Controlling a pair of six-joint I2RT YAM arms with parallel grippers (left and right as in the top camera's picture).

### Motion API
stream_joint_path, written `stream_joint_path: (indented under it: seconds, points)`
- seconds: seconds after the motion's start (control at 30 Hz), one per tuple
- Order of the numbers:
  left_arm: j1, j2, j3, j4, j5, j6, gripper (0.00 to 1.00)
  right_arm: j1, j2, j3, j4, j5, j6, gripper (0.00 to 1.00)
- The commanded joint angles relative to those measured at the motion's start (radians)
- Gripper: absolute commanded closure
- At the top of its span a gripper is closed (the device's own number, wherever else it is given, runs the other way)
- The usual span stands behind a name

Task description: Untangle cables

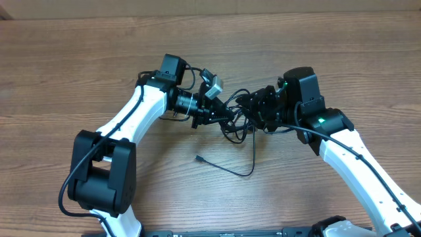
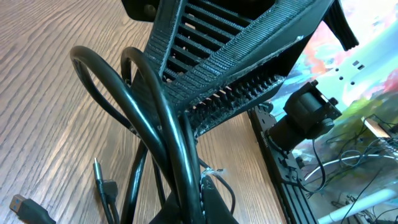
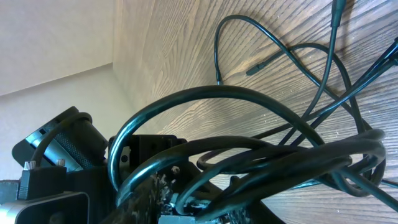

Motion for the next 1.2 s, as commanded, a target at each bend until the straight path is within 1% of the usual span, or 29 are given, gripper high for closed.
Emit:
stream_joint_path:
  seconds: [0.0, 0.1, 0.27, 0.3, 0.4, 0.53, 0.57, 0.6, 0.63, 0.7, 0.73, 0.77, 0.8, 0.9, 1.0, 1.03, 1.17]
  points:
    - [-0.018, -0.019, 0.002, 0.000, 0.021, 0.039, 0.96, 0.004, -0.004, 0.014, 0.010, 0.009, 0.006, 0.70]
    - [-0.023, -0.019, 0.002, 0.003, 0.021, 0.038, 0.96, 0.010, -0.004, 0.014, 0.005, 0.009, 0.006, 0.73]
    - [-0.022, -0.019, 0.002, 0.005, 0.021, 0.038, 0.96, 0.039, -0.004, 0.014, 0.004, 0.029, 0.004, 0.74]
    - [-0.023, -0.019, 0.002, 0.010, 0.021, 0.037, 0.96, 0.051, -0.004, 0.014, -0.003, 0.048, 0.002, 0.83]
    - [-0.021, -0.019, 0.002, 0.011, 0.019, 0.033, 0.96, 0.060, -0.004, 0.014, -0.026, 0.090, 0.002, 0.96]
    - [-0.013, -0.019, 0.002, 0.011, 0.016, 0.031, 0.94, 0.055, -0.004, 0.014, -0.036, 0.105, -0.021, 0.96]
    - [-0.010, -0.019, 0.002, 0.011, 0.016, 0.029, 0.92, 0.055, -0.004, 0.014, -0.035, 0.105, -0.022, 0.96]
    - [-0.007, -0.019, 0.002, 0.011, 0.016, 0.029, 0.87, 0.055, -0.004, 0.014, -0.035, 0.105, -0.024, 0.96]
    - [-0.006, -0.019, 0.002, 0.012, 0.016, 0.029, 0.84, 0.055, -0.004, 0.014, -0.035, 0.105, -0.024, 0.96]
    - [-0.002, -0.019, 0.002, 0.012, 0.016, 0.029, 0.71, 0.055, -0.004, 0.014, -0.032, 0.097, -0.052, 0.96]
    - [0.000, -0.019, 0.002, 0.012, 0.016, 0.029, 0.56, 0.055, -0.004, 0.014, -0.032, 0.089, -0.078, 0.96]
    - [0.001, -0.019, 0.002, 0.012, 0.016, 0.029, 0.51, 0.055, -0.004, 0.014, -0.032, 0.082, -0.101, 0.96]
    - [0.001, -0.019, 0.002, 0.012, 0.016, 0.029, 0.49, 0.055, -0.004, 0.014, -0.032, 0.079, -0.109, 0.96]
    - [0.001, -0.019, 0.002, 0.012, 0.015, 0.029, 0.49, 0.055, -0.004, 0.014, -0.032, 0.075, -0.127, 0.96]
    - [0.002, -0.019, 0.002, 0.016, 0.002, 0.024, 0.53, 0.055, -0.004, 0.014, -0.033, 0.075, -0.130, 0.96]
    - [0.005, -0.019, 0.002, 0.023, -0.010, 0.007, 0.56, 0.055, -0.004, 0.014, -0.039, 0.076, -0.144, 0.96]
    - [0.009, -0.019, 0.002, 0.027, -0.010, 0.006, 0.67, 0.055, -0.004, 0.014, -0.066, 0.076, -0.157, 0.96]
